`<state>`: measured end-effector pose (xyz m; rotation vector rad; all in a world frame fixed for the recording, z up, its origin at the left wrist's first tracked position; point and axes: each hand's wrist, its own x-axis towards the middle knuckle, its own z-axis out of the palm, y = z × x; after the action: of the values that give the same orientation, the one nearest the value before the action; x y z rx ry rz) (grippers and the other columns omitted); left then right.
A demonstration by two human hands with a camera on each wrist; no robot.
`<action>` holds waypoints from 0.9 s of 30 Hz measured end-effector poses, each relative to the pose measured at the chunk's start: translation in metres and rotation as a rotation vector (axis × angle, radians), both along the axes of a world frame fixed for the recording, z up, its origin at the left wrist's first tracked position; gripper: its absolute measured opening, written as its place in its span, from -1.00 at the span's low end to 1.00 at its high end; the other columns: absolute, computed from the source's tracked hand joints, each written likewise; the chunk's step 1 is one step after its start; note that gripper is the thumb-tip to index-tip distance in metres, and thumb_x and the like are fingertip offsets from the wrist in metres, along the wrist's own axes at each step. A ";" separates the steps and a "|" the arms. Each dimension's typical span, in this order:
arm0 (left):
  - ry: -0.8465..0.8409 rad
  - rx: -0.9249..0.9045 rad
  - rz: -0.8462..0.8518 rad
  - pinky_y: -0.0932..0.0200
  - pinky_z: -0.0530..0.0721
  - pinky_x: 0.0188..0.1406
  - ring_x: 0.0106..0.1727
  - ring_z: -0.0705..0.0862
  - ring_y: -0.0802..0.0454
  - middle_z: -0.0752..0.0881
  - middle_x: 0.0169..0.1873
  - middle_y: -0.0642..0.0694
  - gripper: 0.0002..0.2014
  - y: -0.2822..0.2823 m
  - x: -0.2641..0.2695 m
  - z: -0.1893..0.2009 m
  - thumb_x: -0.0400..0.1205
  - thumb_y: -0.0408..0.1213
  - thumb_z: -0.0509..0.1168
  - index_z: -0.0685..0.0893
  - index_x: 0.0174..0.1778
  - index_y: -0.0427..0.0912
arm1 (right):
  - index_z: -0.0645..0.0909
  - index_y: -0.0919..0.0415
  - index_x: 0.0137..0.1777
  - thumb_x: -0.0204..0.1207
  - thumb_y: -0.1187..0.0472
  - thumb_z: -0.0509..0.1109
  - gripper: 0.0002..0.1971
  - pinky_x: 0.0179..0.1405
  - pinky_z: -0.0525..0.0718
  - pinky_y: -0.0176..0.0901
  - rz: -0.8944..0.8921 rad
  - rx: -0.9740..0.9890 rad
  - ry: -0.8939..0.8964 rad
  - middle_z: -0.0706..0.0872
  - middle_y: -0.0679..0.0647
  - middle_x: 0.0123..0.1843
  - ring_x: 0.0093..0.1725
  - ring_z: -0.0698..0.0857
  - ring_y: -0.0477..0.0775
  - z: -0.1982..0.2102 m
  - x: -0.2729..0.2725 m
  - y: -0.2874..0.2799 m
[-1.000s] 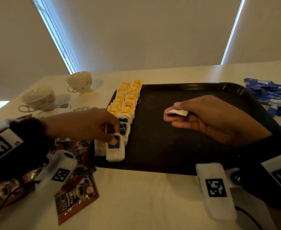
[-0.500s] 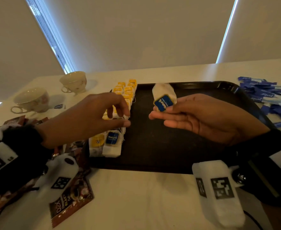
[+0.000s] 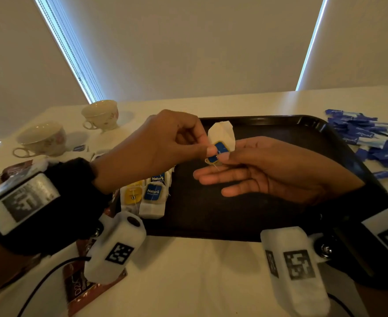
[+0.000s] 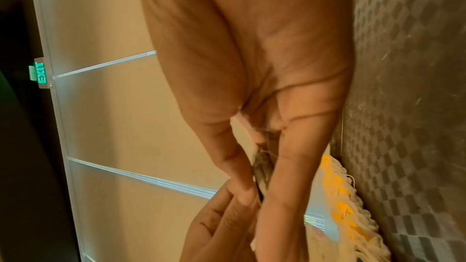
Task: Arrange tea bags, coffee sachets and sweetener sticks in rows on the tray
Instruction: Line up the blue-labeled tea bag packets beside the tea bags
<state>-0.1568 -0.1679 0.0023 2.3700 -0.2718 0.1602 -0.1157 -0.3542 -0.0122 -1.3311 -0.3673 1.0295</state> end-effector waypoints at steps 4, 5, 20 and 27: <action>0.032 -0.058 -0.024 0.43 0.61 -0.45 -0.28 0.70 0.19 0.75 -0.33 0.07 -0.70 0.000 -0.002 -0.002 0.23 0.10 0.44 0.68 -0.20 0.07 | 0.57 0.29 0.23 0.48 0.04 0.22 -0.58 -0.22 0.80 -0.18 -0.015 0.008 0.004 0.79 0.25 0.08 0.06 0.79 0.08 -0.003 0.001 0.002; 0.044 -0.073 -0.031 0.39 0.64 -0.45 -0.28 0.71 0.17 0.75 -0.32 0.04 -0.67 0.000 -0.002 -0.003 0.22 0.07 0.45 0.68 -0.16 0.05 | 0.56 0.30 0.25 0.53 0.02 0.19 -0.57 -0.21 0.80 -0.17 -0.027 0.014 0.010 0.78 0.26 0.09 0.07 0.79 0.10 -0.003 0.002 0.002; -0.098 0.016 0.041 0.51 0.60 -0.25 -0.18 0.68 0.27 0.70 -0.17 0.15 -0.68 0.005 0.000 -0.003 0.32 0.17 0.40 0.53 -0.08 0.23 | 0.44 0.09 0.46 0.26 -0.07 0.32 -0.29 0.33 0.55 0.21 -0.290 -0.001 -0.180 0.63 0.08 0.34 0.30 0.61 0.11 -0.004 0.008 -0.004; 0.153 0.048 -0.140 0.39 0.59 -0.41 -0.44 0.56 0.28 0.62 -0.36 0.09 -0.74 -0.020 0.015 -0.016 0.45 0.04 0.40 0.54 0.01 0.20 | 0.64 0.01 0.13 0.45 -0.01 0.20 -0.68 0.43 0.48 0.12 -0.247 0.164 -0.394 0.75 -0.05 0.21 0.27 0.67 -0.08 0.004 0.000 -0.006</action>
<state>-0.1422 -0.1882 -0.0135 2.3861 -0.3693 -0.0944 -0.1161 -0.3605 -0.0080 -1.3875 -0.5543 0.5174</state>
